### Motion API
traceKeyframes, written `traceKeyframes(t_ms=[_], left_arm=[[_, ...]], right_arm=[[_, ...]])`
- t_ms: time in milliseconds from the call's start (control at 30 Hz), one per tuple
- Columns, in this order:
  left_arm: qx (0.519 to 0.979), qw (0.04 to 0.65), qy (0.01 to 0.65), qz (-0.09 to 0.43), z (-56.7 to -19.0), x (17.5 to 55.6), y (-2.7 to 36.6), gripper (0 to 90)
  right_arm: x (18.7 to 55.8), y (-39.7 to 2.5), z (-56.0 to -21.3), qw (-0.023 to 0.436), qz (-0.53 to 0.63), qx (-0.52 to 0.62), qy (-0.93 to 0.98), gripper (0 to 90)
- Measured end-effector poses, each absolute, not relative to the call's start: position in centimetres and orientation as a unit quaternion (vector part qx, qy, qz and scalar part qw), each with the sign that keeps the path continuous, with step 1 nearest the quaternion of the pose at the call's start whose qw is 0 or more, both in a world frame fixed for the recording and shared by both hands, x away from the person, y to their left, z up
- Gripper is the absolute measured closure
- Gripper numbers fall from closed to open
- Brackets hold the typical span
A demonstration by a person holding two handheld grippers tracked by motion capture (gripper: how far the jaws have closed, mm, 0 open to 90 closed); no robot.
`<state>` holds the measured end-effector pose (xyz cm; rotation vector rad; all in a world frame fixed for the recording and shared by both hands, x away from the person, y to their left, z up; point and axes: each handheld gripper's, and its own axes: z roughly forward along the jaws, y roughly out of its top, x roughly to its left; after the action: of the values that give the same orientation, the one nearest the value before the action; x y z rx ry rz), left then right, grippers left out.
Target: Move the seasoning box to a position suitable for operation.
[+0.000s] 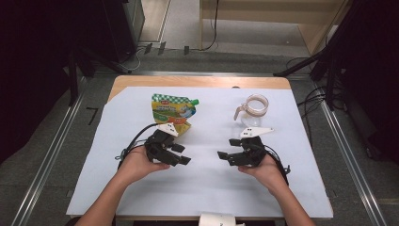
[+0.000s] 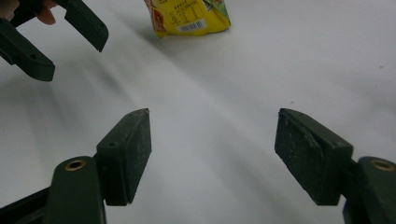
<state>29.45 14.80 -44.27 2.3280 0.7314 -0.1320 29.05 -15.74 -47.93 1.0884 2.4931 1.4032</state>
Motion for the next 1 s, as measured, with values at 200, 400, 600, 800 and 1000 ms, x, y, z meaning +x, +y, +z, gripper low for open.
traceKeyframes(t_ms=[200, 400, 600, 800, 1000], left_arm=[[0.892, 0.353, 0.278, -0.053, -44.3, 29.7, 14.8, 41.5], [0.878, 0.380, 0.284, -0.058, -44.0, 30.1, 15.1, 40.9], [0.878, 0.379, 0.286, -0.059, -44.1, 30.3, 15.3, 41.0], [0.876, 0.386, 0.281, -0.060, -44.1, 30.3, 15.2, 40.7], [0.876, 0.389, 0.277, -0.061, -44.0, 30.3, 15.4, 43.2]], right_arm=[[28.9, -15.8, -47.5, 0.044, 0.455, 0.336, 0.823, 38.1], [29.1, -15.6, -47.4, 0.047, 0.455, 0.325, 0.828, 39.8], [29.3, -15.7, -47.4, 0.052, 0.451, 0.323, 0.830, 37.9], [29.2, -16.1, -47.1, 0.061, 0.459, 0.326, 0.824, 38.1], [29.2, -16.2, -46.7, 0.050, 0.461, 0.335, 0.820, 37.4]])
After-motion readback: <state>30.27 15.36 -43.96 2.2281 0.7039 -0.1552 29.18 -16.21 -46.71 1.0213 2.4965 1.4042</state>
